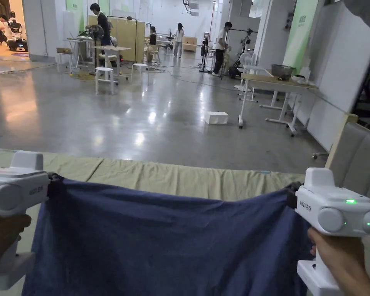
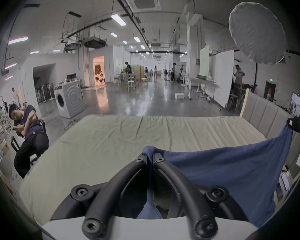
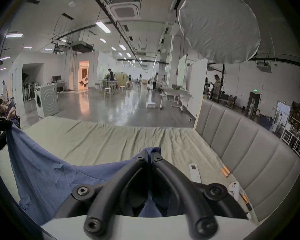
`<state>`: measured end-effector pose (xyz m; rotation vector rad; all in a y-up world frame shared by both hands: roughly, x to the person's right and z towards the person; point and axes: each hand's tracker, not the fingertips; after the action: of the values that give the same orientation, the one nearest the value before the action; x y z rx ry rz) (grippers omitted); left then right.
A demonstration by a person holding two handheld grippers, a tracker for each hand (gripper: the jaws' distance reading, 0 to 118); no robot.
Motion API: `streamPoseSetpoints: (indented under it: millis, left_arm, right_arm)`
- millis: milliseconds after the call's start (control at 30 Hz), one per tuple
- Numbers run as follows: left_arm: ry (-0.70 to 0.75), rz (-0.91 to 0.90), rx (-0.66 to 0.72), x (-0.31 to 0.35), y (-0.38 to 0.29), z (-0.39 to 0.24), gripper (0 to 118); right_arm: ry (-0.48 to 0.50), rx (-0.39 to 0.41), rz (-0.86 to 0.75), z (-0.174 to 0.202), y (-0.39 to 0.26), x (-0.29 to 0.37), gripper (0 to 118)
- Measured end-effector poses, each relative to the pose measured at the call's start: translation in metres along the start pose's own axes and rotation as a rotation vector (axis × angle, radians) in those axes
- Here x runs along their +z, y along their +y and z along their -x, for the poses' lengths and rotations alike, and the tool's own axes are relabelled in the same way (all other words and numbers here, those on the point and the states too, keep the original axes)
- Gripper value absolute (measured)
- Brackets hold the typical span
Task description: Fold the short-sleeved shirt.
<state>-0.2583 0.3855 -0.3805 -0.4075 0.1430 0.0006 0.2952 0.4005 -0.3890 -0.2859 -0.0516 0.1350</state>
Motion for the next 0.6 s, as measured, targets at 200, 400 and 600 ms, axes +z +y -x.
streamPoseSetpoints:
  millis: [200, 400, 600]
  left_arm:
    - [0.013, -0.071, -0.006, 0.029, 0.045, 0.005, 5]
    - [0.029, -0.131, -0.027, 0.031, 0.093, 0.006, 5]
    - [0.046, -0.145, -0.039, 0.011, 0.13, 0.002, 5]
  right_arm:
    - [-0.024, 0.017, -0.095, -0.006, 0.049, 0.021, 3]
    - [-0.048, 0.029, -0.162, -0.008, 0.099, 0.023, 3]
    - [-0.068, 0.056, -0.201, 0.001, 0.142, 0.008, 3]
